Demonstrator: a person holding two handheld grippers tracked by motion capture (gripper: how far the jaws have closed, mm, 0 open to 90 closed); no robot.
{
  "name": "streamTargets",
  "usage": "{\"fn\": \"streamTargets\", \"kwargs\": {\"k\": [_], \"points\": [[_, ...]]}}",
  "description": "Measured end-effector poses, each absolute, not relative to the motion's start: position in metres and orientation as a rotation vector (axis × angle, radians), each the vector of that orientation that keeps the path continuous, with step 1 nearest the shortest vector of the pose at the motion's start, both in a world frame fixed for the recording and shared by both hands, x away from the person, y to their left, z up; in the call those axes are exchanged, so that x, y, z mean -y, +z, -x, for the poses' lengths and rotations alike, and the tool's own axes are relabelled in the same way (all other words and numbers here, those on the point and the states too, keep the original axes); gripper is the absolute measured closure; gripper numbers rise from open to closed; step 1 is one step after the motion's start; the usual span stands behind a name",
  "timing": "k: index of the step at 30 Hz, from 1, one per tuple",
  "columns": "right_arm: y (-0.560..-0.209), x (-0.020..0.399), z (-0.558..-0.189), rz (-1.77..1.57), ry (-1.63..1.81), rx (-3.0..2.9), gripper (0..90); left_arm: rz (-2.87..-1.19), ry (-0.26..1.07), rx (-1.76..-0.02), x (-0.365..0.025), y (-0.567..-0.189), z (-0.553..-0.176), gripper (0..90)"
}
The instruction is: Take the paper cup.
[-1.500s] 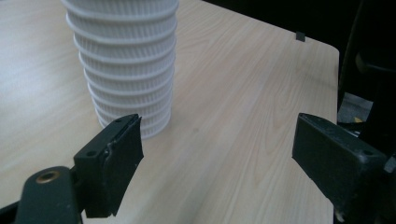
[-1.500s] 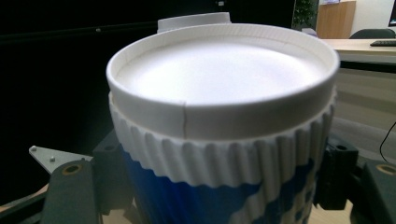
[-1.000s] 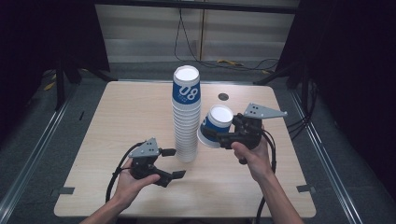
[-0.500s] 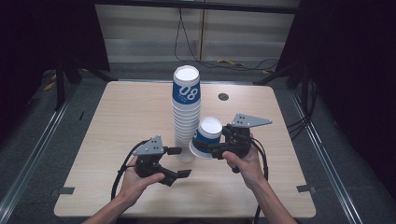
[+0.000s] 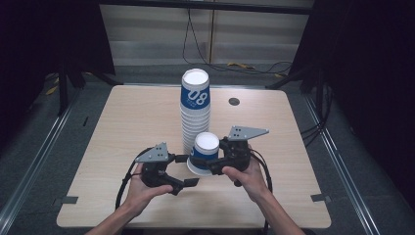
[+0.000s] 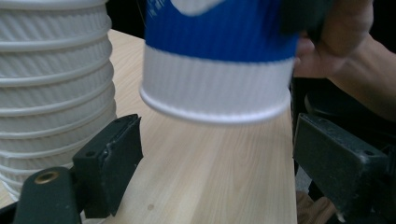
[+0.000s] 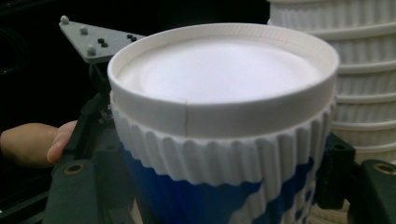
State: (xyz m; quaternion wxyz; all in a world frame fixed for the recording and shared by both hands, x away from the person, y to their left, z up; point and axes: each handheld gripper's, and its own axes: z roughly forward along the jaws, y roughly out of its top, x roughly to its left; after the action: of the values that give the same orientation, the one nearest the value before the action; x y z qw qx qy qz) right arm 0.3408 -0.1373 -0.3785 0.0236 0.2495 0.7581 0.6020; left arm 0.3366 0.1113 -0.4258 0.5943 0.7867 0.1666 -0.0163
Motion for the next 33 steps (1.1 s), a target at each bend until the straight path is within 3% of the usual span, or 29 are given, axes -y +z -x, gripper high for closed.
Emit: {"fn": "streamTargets", "kwargs": {"k": [17,23,33], "points": [[-0.394,0.121,-0.340,-0.766,1.850,-2.427,26.6,-1.846,-0.038,-0.378,-0.107,-0.434,-0.336,11.6],[-0.394,0.118,-0.337,-0.753,1.856,-2.424,26.6,-1.855,-0.009,-0.402,-0.105,-0.434,-0.336,0.8],[-0.397,0.113,-0.336,-0.740,1.858,-2.451,26.5,-1.843,-0.020,-0.361,-0.104,-0.434,-0.335,5.4]]}}
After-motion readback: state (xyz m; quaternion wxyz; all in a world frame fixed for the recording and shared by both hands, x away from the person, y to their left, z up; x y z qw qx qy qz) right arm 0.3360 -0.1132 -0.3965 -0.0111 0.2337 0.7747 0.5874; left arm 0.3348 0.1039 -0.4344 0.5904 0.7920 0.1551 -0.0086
